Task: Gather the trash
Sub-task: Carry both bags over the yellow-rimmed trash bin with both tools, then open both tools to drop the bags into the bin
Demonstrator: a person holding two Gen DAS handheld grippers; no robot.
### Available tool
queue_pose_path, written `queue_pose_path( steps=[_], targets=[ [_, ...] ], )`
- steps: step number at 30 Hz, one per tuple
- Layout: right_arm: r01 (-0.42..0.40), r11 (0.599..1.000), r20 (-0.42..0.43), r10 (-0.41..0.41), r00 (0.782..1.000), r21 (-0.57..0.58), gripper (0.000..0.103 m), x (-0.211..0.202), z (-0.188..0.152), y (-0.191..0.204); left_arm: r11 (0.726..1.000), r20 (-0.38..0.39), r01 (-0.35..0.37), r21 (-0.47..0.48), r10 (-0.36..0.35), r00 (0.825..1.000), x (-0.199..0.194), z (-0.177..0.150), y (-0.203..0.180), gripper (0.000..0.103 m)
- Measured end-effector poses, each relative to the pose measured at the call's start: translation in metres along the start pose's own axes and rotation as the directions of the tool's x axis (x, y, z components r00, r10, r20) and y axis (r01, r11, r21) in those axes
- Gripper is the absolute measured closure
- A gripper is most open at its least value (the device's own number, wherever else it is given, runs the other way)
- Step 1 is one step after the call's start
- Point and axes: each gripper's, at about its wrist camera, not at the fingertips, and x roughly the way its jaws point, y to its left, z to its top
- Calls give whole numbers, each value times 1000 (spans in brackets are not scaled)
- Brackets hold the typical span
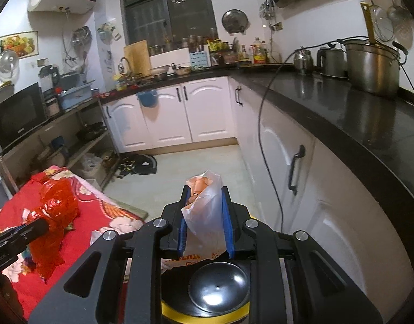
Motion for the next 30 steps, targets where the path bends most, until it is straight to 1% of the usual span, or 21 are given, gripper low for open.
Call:
queue_pose_path(
  steps=[7, 10, 15, 26, 30],
  targets=[
    [60, 998, -4, -60, 998, -30, 82, 12, -12, -10, 999, -42, 45, 18, -44, 998, 37, -1, -16, 81],
    [94, 994, 4, -93, 996, -59, 82, 16, -15, -11, 998, -58, 60, 27, -59, 997, 51, -2, -22, 81],
    [121, 990, -6, -122, 993, -71, 81, 26, -22, -18, 997, -88, 76, 27, -73, 993, 72, -6, -28, 81],
    [140, 988, -45, -143, 989, -68, 79, 43, -30, -28, 996, -136, 88, 22, -84, 987, 106, -9, -32, 80],
    [139, 989, -66, -142, 988, -50, 75, 51, -32, -32, 995, -145, 95, 16, -92, 985, 117, -9, -34, 79]
  ],
)
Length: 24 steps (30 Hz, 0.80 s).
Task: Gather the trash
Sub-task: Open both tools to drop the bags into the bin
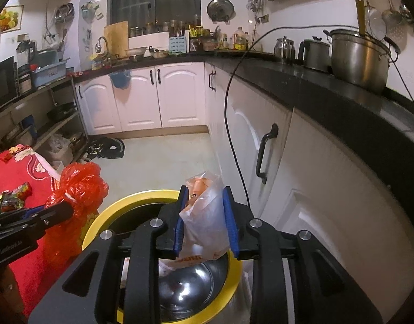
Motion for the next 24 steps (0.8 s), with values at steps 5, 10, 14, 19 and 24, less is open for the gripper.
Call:
queue_pose_path(
  steps=[5, 10, 14, 19, 24],
  targets=[
    [-19, 999, -24, 19, 1000, 29, 67, 7, -3, -4, 1000, -5, -2, -4, 2, 1000, 9, 1, -1, 70],
    [-33, 999, -21, 34, 999, 44, 60, 7, -2, -6, 1000, -3, -15, -6, 15, 1000, 7, 0, 4, 42],
    [-37, 999, -12, 37, 999, 40, 56, 3, -2, -5, 1000, 6, -27, -14, 27, 1000, 0, -1, 8, 35],
    [-58, 997, 17, 57, 998, 49, 49, -8, 3, -2, 998, 37, -54, -29, 56, 998, -16, -1, 17, 11],
    [-88, 995, 43, 86, 995, 54, 40, -19, 7, 4, 995, 68, -95, -43, 98, 993, -36, -2, 26, 11]
  ],
)
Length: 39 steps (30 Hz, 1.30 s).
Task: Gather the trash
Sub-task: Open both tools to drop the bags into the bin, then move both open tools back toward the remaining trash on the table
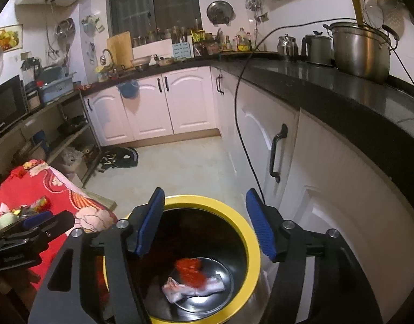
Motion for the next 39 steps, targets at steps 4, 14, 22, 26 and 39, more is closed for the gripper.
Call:
queue_pose_path(
  steps=[4, 14, 22, 26, 39],
  targets=[
    [-29, 1000, 9, 29, 1000, -7, 37, -7, 1, 11, 999, 19, -22, -25, 22, 1000, -16, 1, 13, 11],
    [-109, 993, 13, 110, 994, -52, 33, -24, 4, 42, 995, 106, -67, -70, 75, 992, -65, 5, 38, 11],
    [-185, 979, -5, 185, 983, -81, 33, -38, 4, 71, 989, 171, -102, -109, 120, 978, -103, 10, 59, 11],
    [-217, 971, -14, 216, 976, -99, 33, -44, 4, 88, 985, 190, -116, -131, 140, 972, -117, 9, 72, 11],
    [-366, 915, -86, 356, 931, -170, 32, -61, -9, 161, 965, 241, -191, -178, 231, 943, -165, -2, 113, 11]
  ],
)
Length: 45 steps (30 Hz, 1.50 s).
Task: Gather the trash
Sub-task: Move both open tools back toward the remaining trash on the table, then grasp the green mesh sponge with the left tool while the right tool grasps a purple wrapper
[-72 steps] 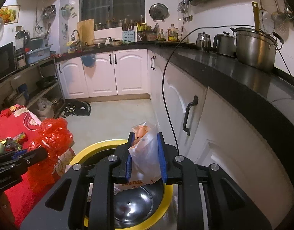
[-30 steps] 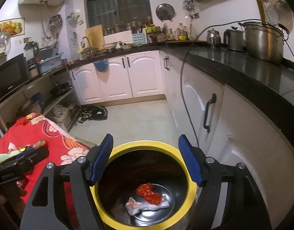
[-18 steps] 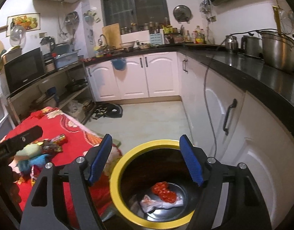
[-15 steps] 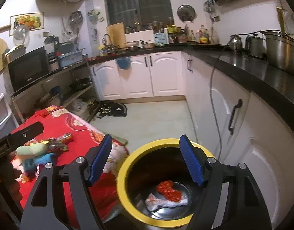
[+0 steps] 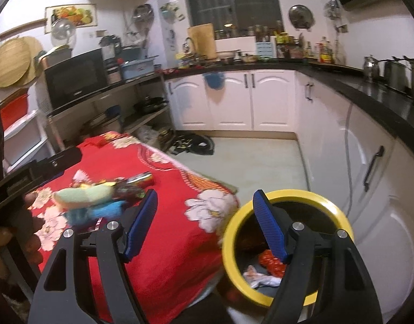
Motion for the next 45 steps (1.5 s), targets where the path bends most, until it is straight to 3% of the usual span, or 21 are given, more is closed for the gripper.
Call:
queue_pose_path(
  steps=[14, 27, 34, 40, 45],
  targets=[
    [-115, 991, -75, 109, 991, -69, 32, 24, -11, 69, 994, 22, -102, -46, 103, 994, -31, -3, 64, 11],
    [-192, 979, -180, 178, 967, -62, 33, 66, -25, 105, 987, -21, -154, -39, 153, 988, -48, -15, 108, 11],
    [-216, 975, -223, 198, 954, -55, 33, 87, -34, 119, 991, -62, -130, -33, 128, 990, -45, -23, 119, 11],
    [-235, 971, -254, 217, 943, -42, 38, 103, -41, 123, 997, -126, -35, -70, 26, 992, -29, -26, 125, 11],
    [-257, 966, -284, 238, 929, -29, 43, 119, -46, 125, 993, -173, 46, -106, -64, 983, -9, -25, 124, 11]
  ],
)
